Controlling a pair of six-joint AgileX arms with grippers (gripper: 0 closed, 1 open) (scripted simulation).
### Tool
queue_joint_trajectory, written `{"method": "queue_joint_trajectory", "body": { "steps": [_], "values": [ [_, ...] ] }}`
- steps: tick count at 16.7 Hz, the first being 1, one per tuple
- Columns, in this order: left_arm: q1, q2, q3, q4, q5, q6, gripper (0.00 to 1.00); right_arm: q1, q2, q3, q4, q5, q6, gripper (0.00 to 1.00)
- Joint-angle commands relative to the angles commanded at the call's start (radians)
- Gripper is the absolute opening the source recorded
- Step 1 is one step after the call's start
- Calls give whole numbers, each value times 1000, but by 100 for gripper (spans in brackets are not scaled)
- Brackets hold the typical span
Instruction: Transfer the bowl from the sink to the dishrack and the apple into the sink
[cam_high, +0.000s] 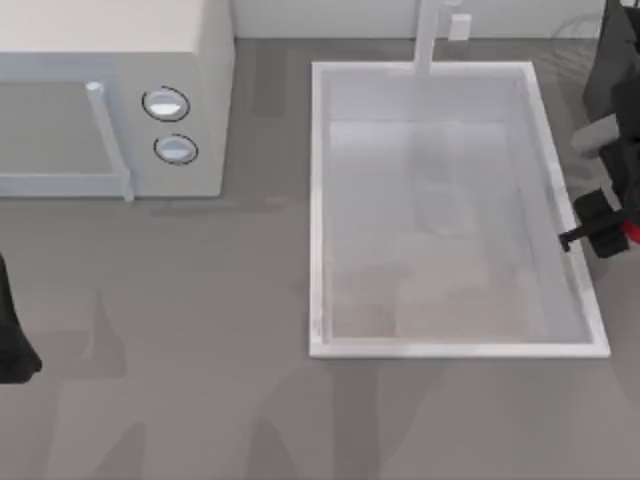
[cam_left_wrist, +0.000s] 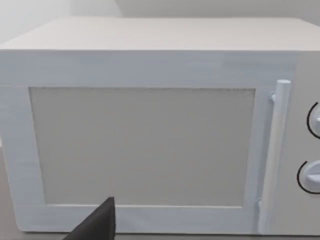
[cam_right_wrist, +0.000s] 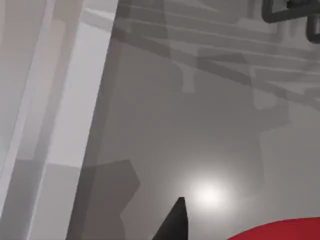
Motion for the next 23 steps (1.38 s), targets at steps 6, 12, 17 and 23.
{"method": "queue_joint_trajectory", "body": {
  "steps": [6,12,17,23],
  "values": [
    [0,0,0,0,0,0,100,251,-43,-205,554,175,77,0],
    [0,0,0,0,0,0,100,411,-149,-270,996,265,184,0],
    [0,0,0,0,0,0,100,450,-193,-269,1106,284,223,0],
    [0,0,0,0,0,0,100,446,-175,-269,1118,282,223,0]
  ]
}}
